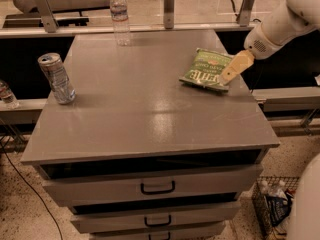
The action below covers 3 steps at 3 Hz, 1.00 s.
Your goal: Move green jalapeno chip bag near redbull can
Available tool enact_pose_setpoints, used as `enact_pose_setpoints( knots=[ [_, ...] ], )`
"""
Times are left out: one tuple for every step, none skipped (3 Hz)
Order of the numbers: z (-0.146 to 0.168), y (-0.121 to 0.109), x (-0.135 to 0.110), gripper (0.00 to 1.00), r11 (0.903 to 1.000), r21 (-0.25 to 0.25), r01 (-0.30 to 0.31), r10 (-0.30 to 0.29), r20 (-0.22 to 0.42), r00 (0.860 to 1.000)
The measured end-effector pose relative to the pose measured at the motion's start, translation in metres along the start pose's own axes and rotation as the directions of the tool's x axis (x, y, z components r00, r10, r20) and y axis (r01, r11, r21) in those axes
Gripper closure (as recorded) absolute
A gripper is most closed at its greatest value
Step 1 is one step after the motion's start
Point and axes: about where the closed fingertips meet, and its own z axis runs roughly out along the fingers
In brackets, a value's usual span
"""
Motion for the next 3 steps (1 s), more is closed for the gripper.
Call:
enact_pose_setpoints(
  knots=[
    [0.017, 0.004, -0.005, 0.0, 0.9959, -0.04, -0.081, 0.082, 0.013, 0.997],
    [0.033, 0.022, -0.015, 0.09, 0.9883, -0.107, -0.108, 0.11, 0.01, 0.994],
    [0.039, 0.03, -0.019, 0.29, 0.9843, -0.138, -0.111, 0.113, 0.009, 0.994]
  ],
)
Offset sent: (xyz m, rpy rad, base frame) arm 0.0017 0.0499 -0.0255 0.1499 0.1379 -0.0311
